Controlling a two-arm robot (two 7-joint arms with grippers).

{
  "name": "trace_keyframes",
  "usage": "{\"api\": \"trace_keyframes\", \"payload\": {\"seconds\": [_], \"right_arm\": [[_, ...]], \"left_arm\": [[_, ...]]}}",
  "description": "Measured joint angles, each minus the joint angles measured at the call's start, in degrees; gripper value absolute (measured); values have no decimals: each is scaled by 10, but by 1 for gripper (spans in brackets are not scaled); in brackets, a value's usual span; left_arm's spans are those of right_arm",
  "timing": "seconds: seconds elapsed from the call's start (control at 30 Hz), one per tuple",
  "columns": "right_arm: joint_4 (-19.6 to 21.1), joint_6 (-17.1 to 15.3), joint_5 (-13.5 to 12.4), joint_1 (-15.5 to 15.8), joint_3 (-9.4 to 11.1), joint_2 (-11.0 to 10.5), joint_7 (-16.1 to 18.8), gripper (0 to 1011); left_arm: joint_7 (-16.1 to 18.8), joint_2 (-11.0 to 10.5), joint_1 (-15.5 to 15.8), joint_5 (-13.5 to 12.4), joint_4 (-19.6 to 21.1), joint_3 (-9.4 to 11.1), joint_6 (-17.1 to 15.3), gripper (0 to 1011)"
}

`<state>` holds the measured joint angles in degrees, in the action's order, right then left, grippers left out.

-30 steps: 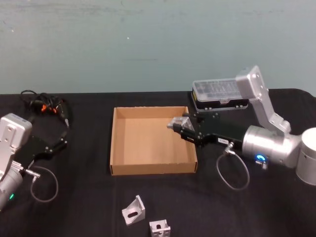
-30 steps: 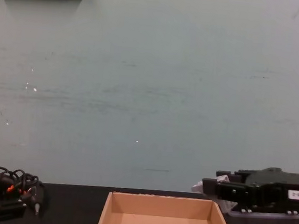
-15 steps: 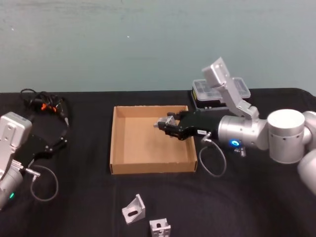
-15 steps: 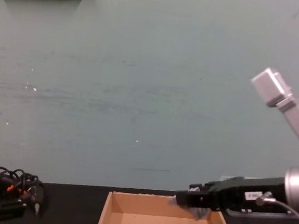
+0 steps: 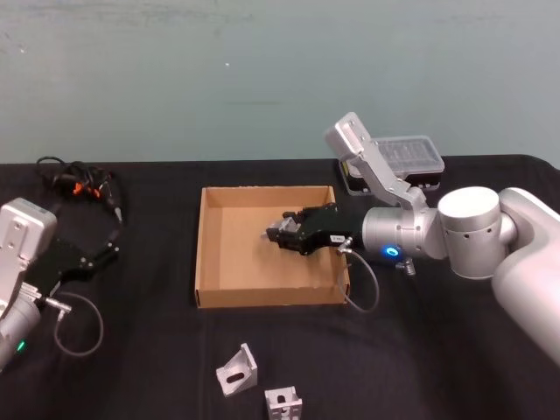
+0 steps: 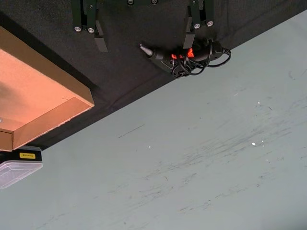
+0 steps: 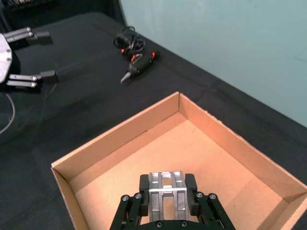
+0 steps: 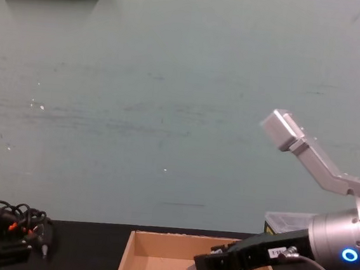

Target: Use one hand to pick up the angle iron from the table and place it into the box.

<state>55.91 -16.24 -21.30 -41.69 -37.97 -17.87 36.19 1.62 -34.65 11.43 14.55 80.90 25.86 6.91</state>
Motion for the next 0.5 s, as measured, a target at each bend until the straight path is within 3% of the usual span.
{"api": "trace_keyframes", "payload": {"seconds": [0.5], "right_arm": [[-38, -33, 24, -24, -13, 23, 22, 447]], "left_arm": [[0, 0, 0, 0, 0, 0, 0, 1000]]}}
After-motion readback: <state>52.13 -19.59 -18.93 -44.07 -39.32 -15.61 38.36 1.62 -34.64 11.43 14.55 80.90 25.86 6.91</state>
